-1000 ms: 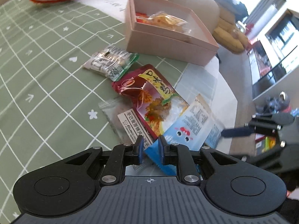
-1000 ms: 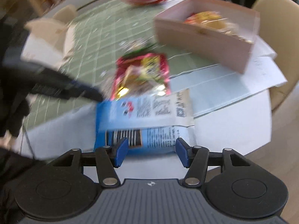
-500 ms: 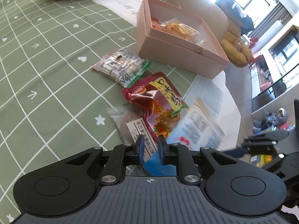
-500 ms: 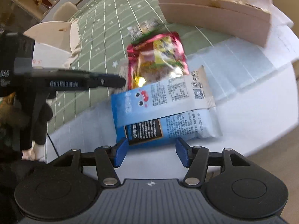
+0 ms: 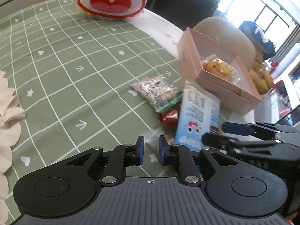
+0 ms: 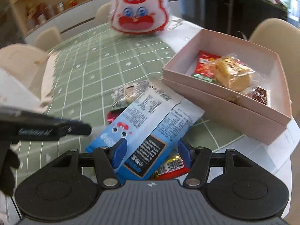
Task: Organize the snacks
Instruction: 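Lift the blue packet and turn it upright with the right tool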
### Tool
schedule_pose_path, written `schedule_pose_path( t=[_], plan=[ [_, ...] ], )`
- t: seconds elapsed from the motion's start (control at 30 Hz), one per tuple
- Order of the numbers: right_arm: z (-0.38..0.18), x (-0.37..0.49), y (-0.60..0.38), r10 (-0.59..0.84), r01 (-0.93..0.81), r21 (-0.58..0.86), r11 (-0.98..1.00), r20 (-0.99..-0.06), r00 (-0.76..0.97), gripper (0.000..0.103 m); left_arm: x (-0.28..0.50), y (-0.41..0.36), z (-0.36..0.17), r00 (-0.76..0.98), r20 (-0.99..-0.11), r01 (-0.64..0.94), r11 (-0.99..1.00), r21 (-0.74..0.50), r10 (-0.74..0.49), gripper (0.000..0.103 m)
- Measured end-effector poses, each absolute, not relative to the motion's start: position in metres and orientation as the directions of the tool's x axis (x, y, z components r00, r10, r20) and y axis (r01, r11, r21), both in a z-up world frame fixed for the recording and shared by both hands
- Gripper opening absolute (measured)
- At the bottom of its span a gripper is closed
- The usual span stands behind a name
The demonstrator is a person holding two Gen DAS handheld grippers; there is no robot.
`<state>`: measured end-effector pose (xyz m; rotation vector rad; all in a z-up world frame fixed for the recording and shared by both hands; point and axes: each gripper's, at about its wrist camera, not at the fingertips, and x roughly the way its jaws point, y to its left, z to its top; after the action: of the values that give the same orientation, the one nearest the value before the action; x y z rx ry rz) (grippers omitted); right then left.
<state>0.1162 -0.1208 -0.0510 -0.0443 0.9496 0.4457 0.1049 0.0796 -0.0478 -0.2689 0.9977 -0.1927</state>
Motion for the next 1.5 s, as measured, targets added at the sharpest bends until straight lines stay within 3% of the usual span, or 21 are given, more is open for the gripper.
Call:
schedule_pose_path(
  t=[0.13,0.23,0.3,0.43,0.53,0.6,0.7,0.77,0.9,1.03,1.3,1.5],
  plan=[
    [-0.057,0.127,-0.120,0.347,-0.249,0.257,0.934,-0.822,0.452,0.063,0.101,0.078,-0.052,0.517,-0.815,0.027,0.957,-0.289,-0.261,0.019],
    [-0.060,0.137,-0.109,0.355,-0.169,0.313,0.935,-0.827,0.436,0.071,0.093,0.075,-0.053,0.502,-0.824,0.042,0.959,-0.279,-0.261,0.019],
    [-0.064,0.143,-0.094,0.316,-0.161,0.273,0.949,-0.835,0.451,0.082,0.090,0.073,-0.054,0.493,-0.826,0.057,0.958,-0.282,-0.273,0.019],
    [-0.064,0.141,-0.070,0.292,-0.267,0.177,0.947,-0.819,0.494,0.083,0.082,0.077,-0.051,0.496,-0.821,0.054,0.954,-0.296,-0.283,0.019],
    [-0.066,0.134,-0.046,0.326,-0.413,0.101,0.905,-0.788,0.522,0.070,0.081,0.091,-0.049,0.519,-0.817,0.002,0.957,-0.291,-0.250,0.019],
    [-0.063,0.130,-0.039,0.337,-0.463,0.061,0.884,-0.769,0.544,0.046,0.079,0.101,-0.046,0.533,-0.816,-0.030,0.958,-0.284,-0.225,0.019],
    [-0.047,0.131,-0.051,0.431,-0.478,0.171,0.861,-0.745,0.509,0.024,0.080,0.109,-0.040,0.551,-0.803,-0.041,0.954,-0.297,-0.226,0.019],
    [-0.035,0.130,-0.067,0.491,-0.483,0.249,0.840,-0.728,0.478,0.017,0.082,0.107,-0.039,0.542,-0.800,-0.026,0.947,-0.321,-0.257,0.019],
    [-0.010,0.123,-0.100,0.511,-0.482,0.268,0.834,-0.704,0.493,0.013,0.091,0.080,-0.045,0.491,-0.810,0.012,0.933,-0.361,-0.320,0.019],
    [0.005,0.114,-0.135,0.459,-0.443,0.222,0.869,-0.699,0.549,0.013,0.104,0.043,-0.047,0.477,-0.828,0.030,0.947,-0.320,-0.295,0.019],
    [-0.021,0.104,-0.184,0.464,-0.291,0.362,0.885,-0.730,0.502,0.013,0.095,-0.038,-0.047,0.562,-0.816,0.298,0.953,0.046,-0.136,0.024],
    [-0.035,0.100,-0.189,0.456,-0.253,0.380,0.890,-0.733,0.505,0.014,0.082,-0.024,-0.057,0.583,-0.812,0.300,0.934,0.196,-0.018,0.026]
  ],
)
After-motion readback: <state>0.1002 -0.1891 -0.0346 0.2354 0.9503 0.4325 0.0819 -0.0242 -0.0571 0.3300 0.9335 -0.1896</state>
